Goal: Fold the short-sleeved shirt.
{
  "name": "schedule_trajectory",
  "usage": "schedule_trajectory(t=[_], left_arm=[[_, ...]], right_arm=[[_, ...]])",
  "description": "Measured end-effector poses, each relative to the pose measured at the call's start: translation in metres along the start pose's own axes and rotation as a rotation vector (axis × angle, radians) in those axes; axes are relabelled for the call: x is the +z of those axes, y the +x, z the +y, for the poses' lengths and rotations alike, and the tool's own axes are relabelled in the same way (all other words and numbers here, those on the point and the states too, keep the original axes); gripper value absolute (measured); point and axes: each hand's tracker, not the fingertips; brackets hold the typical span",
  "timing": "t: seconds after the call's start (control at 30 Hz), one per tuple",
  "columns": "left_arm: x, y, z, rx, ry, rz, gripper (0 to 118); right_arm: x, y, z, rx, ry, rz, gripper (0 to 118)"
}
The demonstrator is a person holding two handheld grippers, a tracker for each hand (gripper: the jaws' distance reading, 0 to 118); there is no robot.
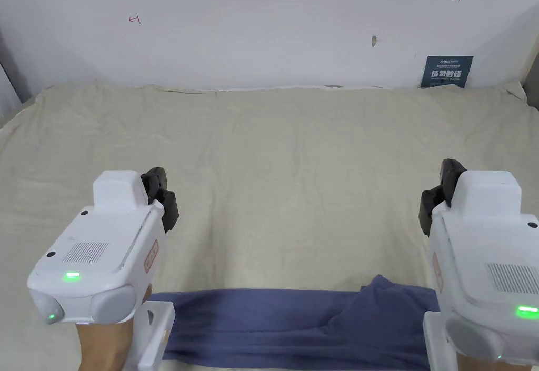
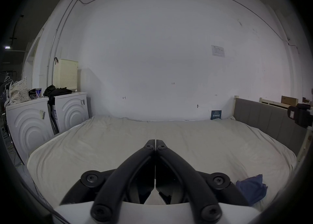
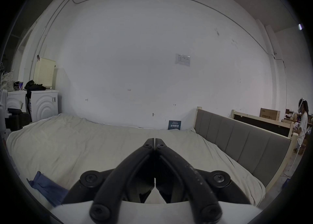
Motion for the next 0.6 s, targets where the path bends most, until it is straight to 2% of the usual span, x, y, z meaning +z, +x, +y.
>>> schedule_trajectory(t=[0.1, 0.33, 0.43, 0.5, 0.6], left_arm=[[-0.009, -0.013, -0.002, 0.007, -0.055, -0.027, 0], [-0.034, -0.071, -0.024, 0.278, -0.361, -0.269, 0], [-0.044, -0.104, -0.049, 0.295, -0.479, -0.316, 0], [-0.046, -0.118, -0.062, 0.341, -0.587, -0.36, 0], [-0.053, -0.147, -0.09, 0.437, -0.698, -0.353, 0]], right_arm=[[-0.004, -0.001, -0.001, 0.002, -0.006, 0.003, 1], [-0.013, -0.009, -0.002, 0.012, -0.03, 0.022, 1], [-0.018, -0.015, -0.004, 0.016, -0.047, 0.031, 1], [-0.022, -0.021, -0.007, 0.023, -0.057, 0.034, 1], [-0.027, -0.03, -0.011, 0.044, -0.075, 0.037, 2]])
